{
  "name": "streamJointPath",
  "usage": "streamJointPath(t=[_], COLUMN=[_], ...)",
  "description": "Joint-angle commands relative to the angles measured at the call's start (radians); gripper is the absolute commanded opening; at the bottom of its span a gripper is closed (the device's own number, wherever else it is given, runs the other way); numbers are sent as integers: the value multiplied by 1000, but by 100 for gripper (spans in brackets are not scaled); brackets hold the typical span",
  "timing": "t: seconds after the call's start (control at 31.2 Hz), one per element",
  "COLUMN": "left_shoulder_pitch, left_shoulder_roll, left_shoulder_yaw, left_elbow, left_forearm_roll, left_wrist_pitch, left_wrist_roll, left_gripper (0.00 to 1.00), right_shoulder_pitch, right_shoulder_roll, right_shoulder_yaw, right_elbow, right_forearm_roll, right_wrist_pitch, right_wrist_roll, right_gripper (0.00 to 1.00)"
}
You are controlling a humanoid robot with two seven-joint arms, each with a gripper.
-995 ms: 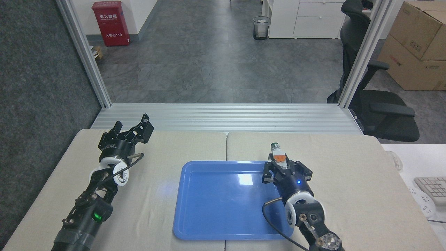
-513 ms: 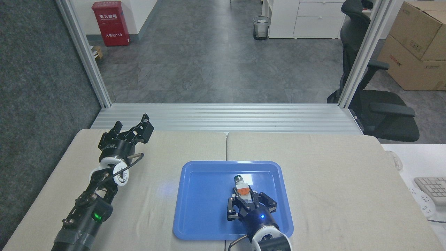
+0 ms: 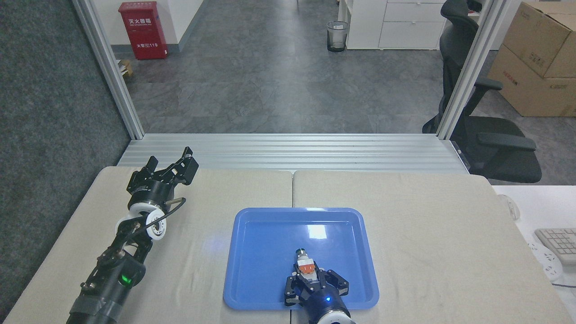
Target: Pick up switch part and place in tray
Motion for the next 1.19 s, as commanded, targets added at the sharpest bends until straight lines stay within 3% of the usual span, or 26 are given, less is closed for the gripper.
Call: streamJointPath(t=[0.0, 0.03, 0.16, 0.39, 0.51, 0.67, 0.74, 0.87, 0.96, 1.16], left_shoulder_pitch=[0, 0, 0, 0, 0, 0, 0, 0, 0, 0], left_shoulder_roll=[0, 0, 0, 0, 0, 0, 0, 0, 0, 0], left_shoulder_yaw=[0, 0, 0, 0, 0, 0, 0, 2, 0, 0], left_elbow=[0, 0, 0, 0, 0, 0, 0, 0, 0, 0], left_forearm_roll=[0, 0, 0, 0, 0, 0, 0, 0, 0, 0], left_wrist_pitch=[0, 0, 0, 0, 0, 0, 0, 0, 0, 0], left_wrist_roll=[0, 0, 0, 0, 0, 0, 0, 0, 0, 0], left_gripper=[100, 100, 100, 100, 100, 100, 100, 100, 100, 100], right_shoulder_pitch=[2, 0, -7, -191, -271, -282, -282, -286, -286, -286], right_shoulder_roll=[22, 25, 34, 14, -67, -265, -337, -440, -478, -464], right_shoulder_yaw=[-33, -67, -145, -291, -403, -507, -524, -526, -526, -535], right_elbow=[55, 55, 47, 41, 44, 70, 113, 219, 257, 262], right_forearm_roll=[7, 1, -8, -9, -12, -93, -140, -151, -154, -166], right_wrist_pitch=[14, 14, 5, 2, -55, -298, -383, -434, -435, -429], right_wrist_roll=[-4, -10, -44, -182, -183, -212, -244, -266, -268, -278], right_gripper=[78, 100, 100, 100, 100, 100, 100, 100, 100, 100])
